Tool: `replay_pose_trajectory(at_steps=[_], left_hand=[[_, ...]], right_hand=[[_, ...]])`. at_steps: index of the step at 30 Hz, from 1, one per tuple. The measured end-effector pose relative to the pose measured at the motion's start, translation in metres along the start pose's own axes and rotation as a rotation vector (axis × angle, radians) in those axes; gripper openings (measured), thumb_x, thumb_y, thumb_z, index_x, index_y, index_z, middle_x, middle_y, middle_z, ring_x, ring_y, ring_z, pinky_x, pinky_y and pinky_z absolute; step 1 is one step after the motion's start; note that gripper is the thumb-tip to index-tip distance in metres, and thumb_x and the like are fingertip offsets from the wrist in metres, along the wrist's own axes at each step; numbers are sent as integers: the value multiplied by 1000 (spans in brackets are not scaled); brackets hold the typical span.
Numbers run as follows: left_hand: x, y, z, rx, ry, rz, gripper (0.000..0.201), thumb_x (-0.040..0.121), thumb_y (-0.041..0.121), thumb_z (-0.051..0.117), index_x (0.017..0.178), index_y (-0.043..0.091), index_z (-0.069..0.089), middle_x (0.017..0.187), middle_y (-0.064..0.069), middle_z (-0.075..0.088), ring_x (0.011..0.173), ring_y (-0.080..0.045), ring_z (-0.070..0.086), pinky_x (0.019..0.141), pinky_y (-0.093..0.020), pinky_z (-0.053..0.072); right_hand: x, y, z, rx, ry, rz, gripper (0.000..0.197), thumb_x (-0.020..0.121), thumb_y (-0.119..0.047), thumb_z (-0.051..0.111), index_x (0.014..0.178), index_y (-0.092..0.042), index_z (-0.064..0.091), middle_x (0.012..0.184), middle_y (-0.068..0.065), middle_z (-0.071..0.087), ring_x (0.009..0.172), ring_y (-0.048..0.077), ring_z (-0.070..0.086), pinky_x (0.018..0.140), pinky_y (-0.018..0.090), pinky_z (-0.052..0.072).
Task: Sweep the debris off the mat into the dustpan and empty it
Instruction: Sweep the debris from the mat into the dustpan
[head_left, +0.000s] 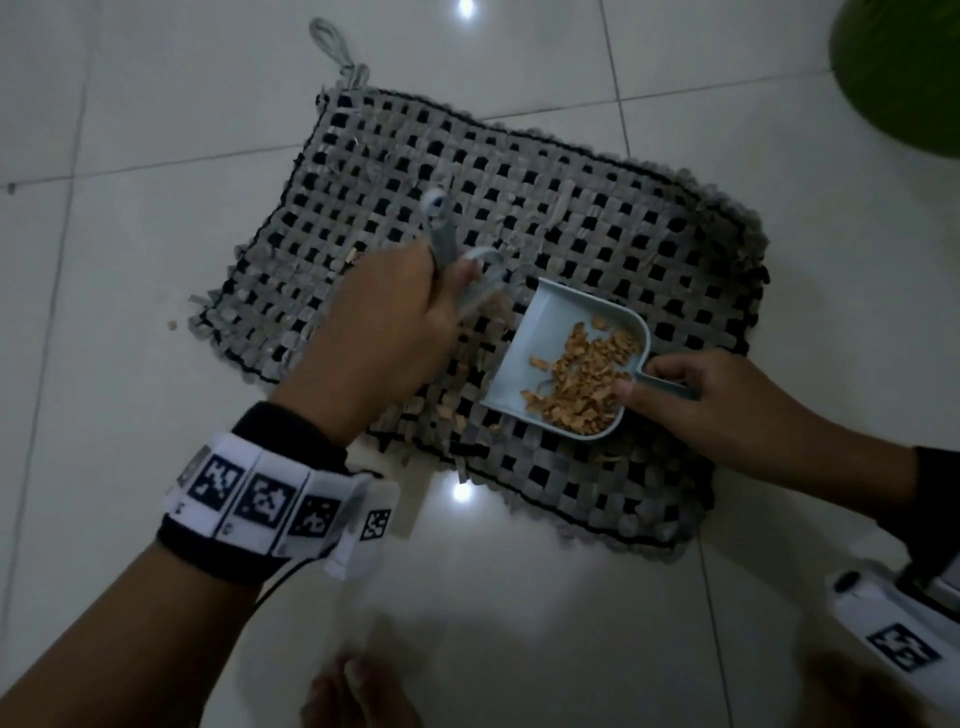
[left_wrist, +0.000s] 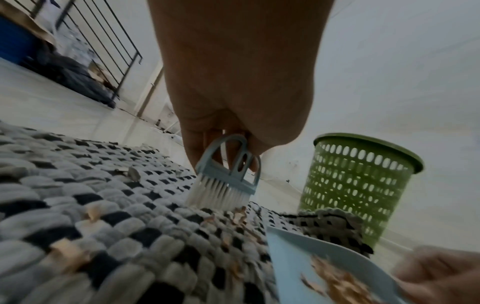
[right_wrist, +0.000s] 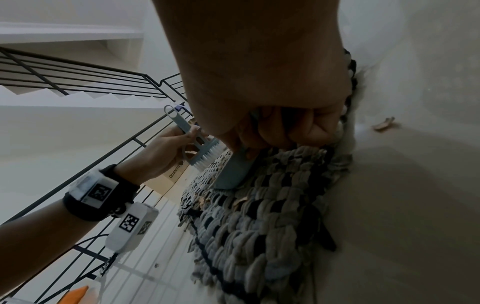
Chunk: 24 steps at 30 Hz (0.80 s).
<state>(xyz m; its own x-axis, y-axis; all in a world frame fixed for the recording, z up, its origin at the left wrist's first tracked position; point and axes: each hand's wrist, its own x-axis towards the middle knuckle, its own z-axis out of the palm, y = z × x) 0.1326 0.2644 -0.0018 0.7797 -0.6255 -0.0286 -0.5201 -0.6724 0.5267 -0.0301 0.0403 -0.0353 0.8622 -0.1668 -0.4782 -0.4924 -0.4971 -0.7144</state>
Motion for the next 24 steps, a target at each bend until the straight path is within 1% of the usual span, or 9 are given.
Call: replay_pose_trajectory(at_steps=[2,4,5,8,11,14,16,20,24], left_hand=[[12,-3,-5,12,54,-19,31,107,30,43,106,11,67,65,6,52,51,-5,46,47,-13,33],[24,-6,-4,16,48,-32,28,107,27,44,108,9,66,69,3,55,54,-6,47,47,-13,33],[28,-6,-2,19,10,-28,28,107,28,44,110,9,65,74,-2,59,58,-8,49,49,-13,34],[35,-7,-2,47,-155,10,28,107,26,43,116,10,63,93,-12,67,72,-22,57,61,-26,43],[41,-8,-23,98,-272,-44,27,106,29,44,108,15,67,93,-7,66,76,-19,58,62,-28,42],[42,-13,-46,33,-385,-90,30,107,33,41,103,25,70,102,-1,66,89,-19,60,70,-29,43],[42,-13,-49,-33,-325,-81,31,108,33,40,101,28,70,102,4,65,89,-14,60,71,-29,44],[43,-8,-29,31,-137,-60,26,107,28,42,110,17,66,89,0,61,68,-6,50,57,-22,33],[34,-7,-15,20,-292,-69,26,107,30,43,111,18,66,98,-3,64,77,-11,56,61,-22,38]], right_hand=[[0,0,0,-2,5,-2,51,76,-66,52,87,-23,78,65,6,70,45,13,58,44,22,39],[0,1,2,1,8,-2,50,77,-66,53,86,-23,77,64,6,69,43,9,54,42,21,38],[0,2,2,-1,8,-1,47,79,-65,54,85,-24,77,64,6,69,43,9,54,43,21,38],[0,3,3,-8,10,7,36,87,-56,59,84,-24,77,60,4,66,41,6,51,44,23,37],[0,4,3,-13,14,5,33,89,-53,60,83,-25,77,59,3,66,41,5,50,44,23,37],[0,4,4,-3,19,6,32,89,-52,61,81,-24,76,54,-1,63,39,4,49,42,19,34],[0,4,4,-7,17,10,33,89,-53,61,82,-24,77,55,0,63,40,4,50,42,19,35],[-1,3,4,5,8,1,47,78,-66,53,85,-26,77,66,4,70,50,18,62,48,29,41],[0,4,3,-8,11,-13,51,76,-69,51,85,-25,77,65,4,70,47,12,58,46,27,40]])
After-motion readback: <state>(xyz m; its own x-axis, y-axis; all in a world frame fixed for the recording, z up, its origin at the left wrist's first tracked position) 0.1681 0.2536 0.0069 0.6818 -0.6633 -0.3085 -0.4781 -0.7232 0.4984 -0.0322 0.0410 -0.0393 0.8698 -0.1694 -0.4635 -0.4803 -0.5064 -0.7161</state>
